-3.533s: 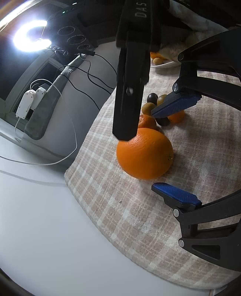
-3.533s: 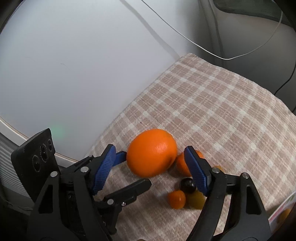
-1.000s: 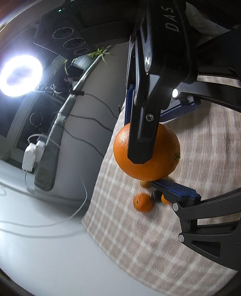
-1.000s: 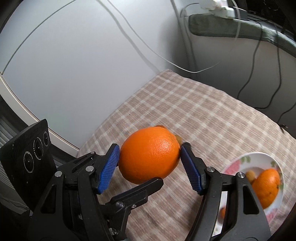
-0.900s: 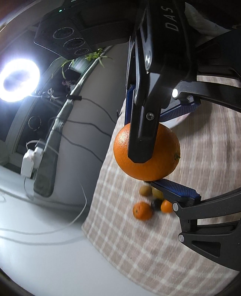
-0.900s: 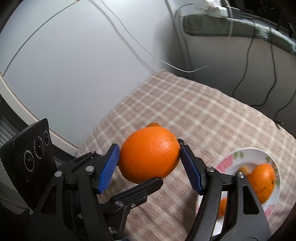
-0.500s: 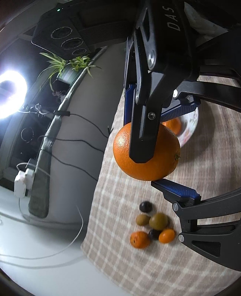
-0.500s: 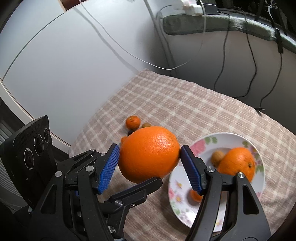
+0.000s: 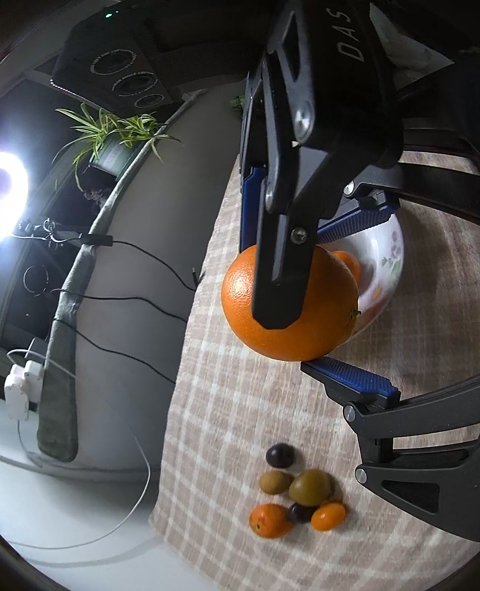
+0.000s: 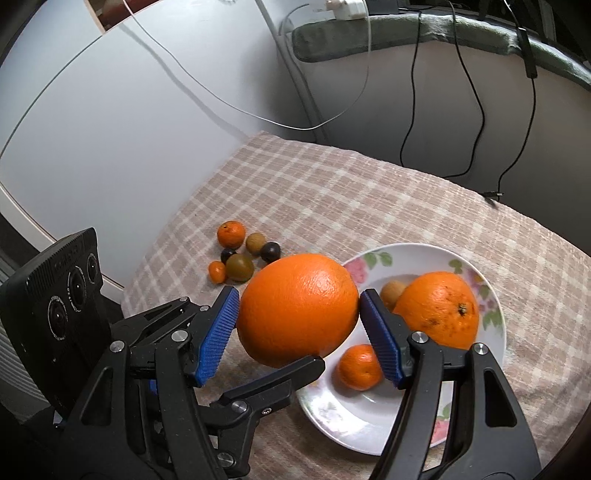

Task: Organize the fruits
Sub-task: 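Carry the large orange in the right tool over the plate, then lower the orange onto the plate and open the right tool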

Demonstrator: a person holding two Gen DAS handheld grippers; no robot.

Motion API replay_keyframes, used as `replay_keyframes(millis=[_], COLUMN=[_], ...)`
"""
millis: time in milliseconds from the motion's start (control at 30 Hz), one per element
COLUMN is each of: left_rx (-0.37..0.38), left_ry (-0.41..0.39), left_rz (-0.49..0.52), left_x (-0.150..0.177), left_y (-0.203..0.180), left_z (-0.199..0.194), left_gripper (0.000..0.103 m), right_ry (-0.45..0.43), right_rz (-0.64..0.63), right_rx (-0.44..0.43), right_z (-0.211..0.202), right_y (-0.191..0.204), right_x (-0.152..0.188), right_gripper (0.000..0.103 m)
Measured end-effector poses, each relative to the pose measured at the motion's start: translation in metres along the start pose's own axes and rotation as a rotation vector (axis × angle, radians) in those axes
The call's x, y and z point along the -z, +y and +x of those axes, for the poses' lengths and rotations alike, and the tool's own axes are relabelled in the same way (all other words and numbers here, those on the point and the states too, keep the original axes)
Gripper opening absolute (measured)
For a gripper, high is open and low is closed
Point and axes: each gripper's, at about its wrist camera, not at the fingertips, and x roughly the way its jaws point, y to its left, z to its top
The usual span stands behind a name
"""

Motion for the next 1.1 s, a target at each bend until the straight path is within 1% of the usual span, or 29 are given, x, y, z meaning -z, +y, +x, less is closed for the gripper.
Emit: replay_keyframes(millis=[167,233,300,367,533,733,967,1100], left_rx=[0.004,-0.006,0.010,0.009,0.017,0.015,0.000,-0.036], left_ry=[0.020,0.007,0.009,0.004,-0.007,-0.015,-0.026,-0.031], left_rz=[0.010,0.017,0.009,0.021,0.037,0.040,0.051,0.071], left_x=[0.001,0.000,-0.002,-0.002,0.000,0.001,0.002,0.003], left_y=[-0.003,-0.005,-0.004,-0.007,-0.011,-0.009,-0.011,-0.013], left_z=[0.008,0.007,0.006,0.005,-0.001,-0.005,-0.011,-0.017], left_gripper=[0.062,0.060,0.060,0.059,0.059,0.059,0.059,0.059], right_ry=[-0.001,-0.008,-0.010,-0.018,-0.057,-0.076,-0.093,-0.102], right_rz=[0.012,0.011,0.015,0.016,0.036,0.047,0.049,0.042], right_rx=[0.016,0.011,0.016,0.021,0.048,0.061,0.065,0.068], right_z=[0.003,0.003,0.003,0.003,-0.001,-0.006,-0.010,-0.012], right_y=[-0.008,-0.010,-0.011,-0.012,-0.014,-0.016,-0.016,-0.014], right_x=[-0.002,-0.003,-0.005,-0.006,-0.009,-0.008,-0.006,-0.005], right_gripper=[0.071,0.070,0.070,0.070,0.070,0.070,0.070,0.070])
